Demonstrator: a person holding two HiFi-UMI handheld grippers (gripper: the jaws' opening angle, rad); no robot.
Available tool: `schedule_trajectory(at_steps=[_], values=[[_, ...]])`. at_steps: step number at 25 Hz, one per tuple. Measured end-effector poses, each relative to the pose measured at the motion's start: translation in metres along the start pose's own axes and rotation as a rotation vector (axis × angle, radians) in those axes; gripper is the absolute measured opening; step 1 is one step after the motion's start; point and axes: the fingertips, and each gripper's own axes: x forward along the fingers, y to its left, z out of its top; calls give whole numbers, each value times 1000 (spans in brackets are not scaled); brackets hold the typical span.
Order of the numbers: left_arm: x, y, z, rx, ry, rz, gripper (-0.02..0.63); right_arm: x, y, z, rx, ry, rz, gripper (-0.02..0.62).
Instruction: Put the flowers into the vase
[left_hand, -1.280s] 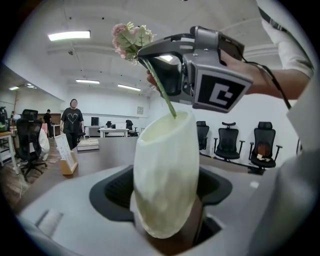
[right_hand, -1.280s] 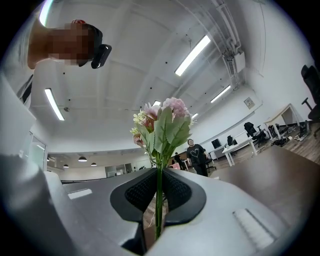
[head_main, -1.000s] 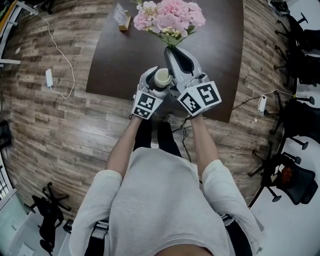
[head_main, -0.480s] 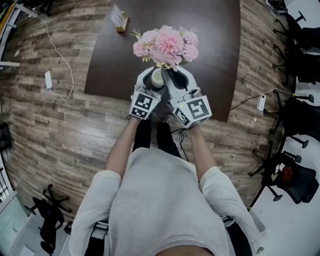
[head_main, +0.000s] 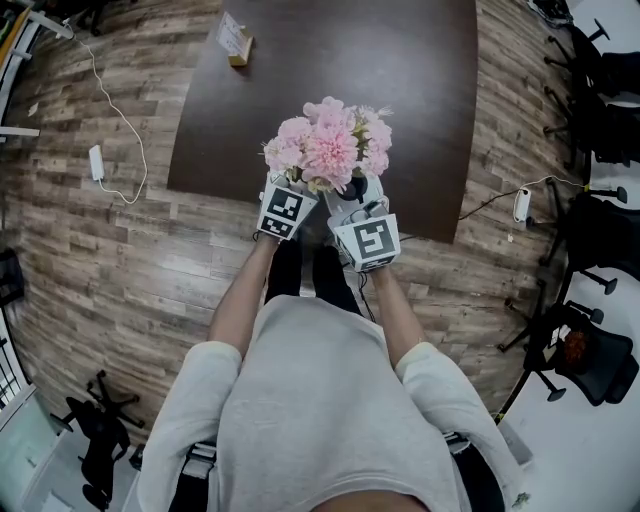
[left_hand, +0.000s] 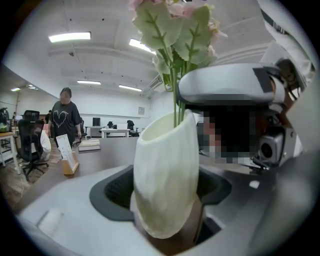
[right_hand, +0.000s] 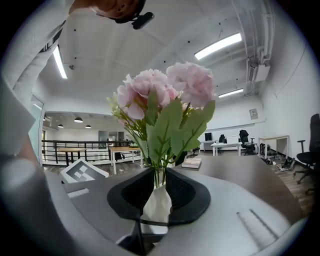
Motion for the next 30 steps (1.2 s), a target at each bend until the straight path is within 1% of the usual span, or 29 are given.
schedule_trajectory(at_steps=[2,3,5,9,11,15,17,19,26,30], values=[[0,1,0,-4,-1,0,350,-1,0,-3,-11,10,-20,96],[-1,1,0,-5,-2,0,350,-2,1,-5,-12,15,-23,126],[-1,1,1,-3,-2,0,350,-3,2,-10,-5,28,-24,135],[-1,-1,6,4,-4,2,350,-3,1,-23,24,71,-29,192],[-1,0,5,4,-6,1,350,-2,0,-30,45,95,-27,209],[-1,1,6,8,-15,5,350,2,-2,-48,127,139,-12,238],[-1,0,5,8,-23,11,351,0,-3,-53,159,147,-11,239],[-2,0,1,12,-30,21,351,0,-4,-53,170,148,-7,236],[-4,-2,-8,20,-26,34,354,2,-3,-57,153,168,4,235],[-4,-2,-11,14,-23,39,354,1,-3,-62,149,187,8,250]])
